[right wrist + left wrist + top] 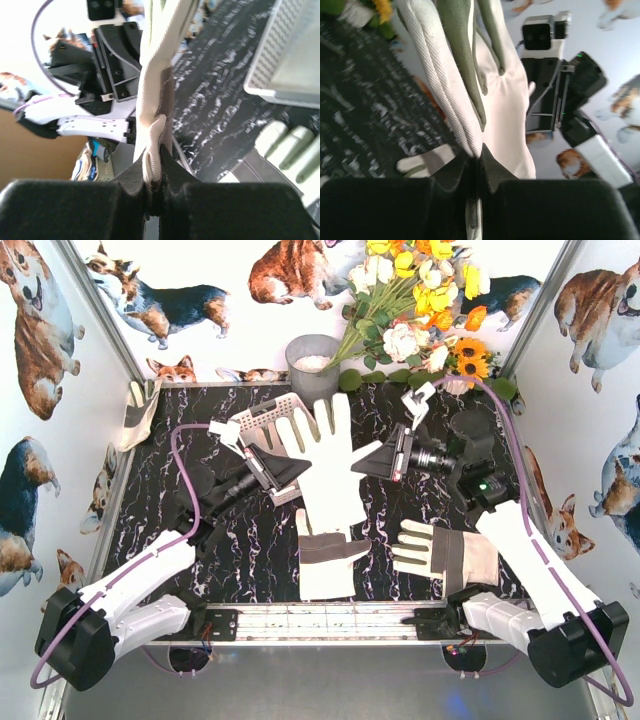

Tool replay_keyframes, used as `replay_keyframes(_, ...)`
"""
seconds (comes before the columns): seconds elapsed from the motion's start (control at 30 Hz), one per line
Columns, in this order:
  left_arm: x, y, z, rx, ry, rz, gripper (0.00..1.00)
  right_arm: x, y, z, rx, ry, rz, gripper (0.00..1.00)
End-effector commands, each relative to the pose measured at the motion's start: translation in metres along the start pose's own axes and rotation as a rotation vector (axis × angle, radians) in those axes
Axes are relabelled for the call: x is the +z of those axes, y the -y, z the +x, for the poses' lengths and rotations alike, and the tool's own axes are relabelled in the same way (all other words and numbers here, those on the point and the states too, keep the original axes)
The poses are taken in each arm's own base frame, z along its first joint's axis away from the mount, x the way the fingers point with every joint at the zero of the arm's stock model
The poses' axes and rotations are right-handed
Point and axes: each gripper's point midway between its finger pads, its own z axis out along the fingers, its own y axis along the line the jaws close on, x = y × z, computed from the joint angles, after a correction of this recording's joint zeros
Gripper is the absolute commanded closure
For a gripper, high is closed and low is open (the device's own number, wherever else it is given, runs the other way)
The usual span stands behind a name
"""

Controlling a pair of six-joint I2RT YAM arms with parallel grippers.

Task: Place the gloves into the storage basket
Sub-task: Pair the glove with the glove.

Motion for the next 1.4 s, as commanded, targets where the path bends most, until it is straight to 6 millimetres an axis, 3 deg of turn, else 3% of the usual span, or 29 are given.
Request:
replay_keyframes(0.0,-0.012,-0.056,0.019,0.01,-0.046,-0.248,1.0,-0.007,0.048,0.02,0.055,0.026,0.204,1.0)
replay_keyframes(0.17,-0.031,-0.101,0.04,0.062,-0.127,-0.471,1.0,-0.01,0.107,0.07,0.181,-0.034,0.427,1.0)
replay_keyframes(0.33,-0.041,-0.123,0.058,0.076,-0.167,-0.592,1.0,-0.011,0.13,0.1,0.21,-0.059,0.571,1.0)
replay_keyframes(0.47,-0.047,-0.134,0.083,0.067,-0.228,-0.665,1.0,-0.024,0.151,0.129,0.296,-0.125,0.702,1.0)
replay_keyframes(0.67,-0.061,-0.144,0.118,0.062,-0.252,-0.77,1.0,-0.036,0.157,0.172,0.379,-0.239,0.771,1.0)
replay_keyframes(0.8,-0.067,-0.15,0.131,0.041,-0.242,-0.804,1.0,-0.04,0.158,0.191,0.415,-0.264,0.799,1.0)
replay_keyframes(1.07,-0.083,-0.168,0.15,0.032,-0.303,-0.933,1.0,-0.03,0.156,0.209,0.448,-0.288,0.819,1.0)
replay_keyframes(1.37,-0.09,-0.183,0.152,0.063,-0.311,-0.998,1.0,-0.023,0.164,0.222,0.46,-0.359,0.846,1.0)
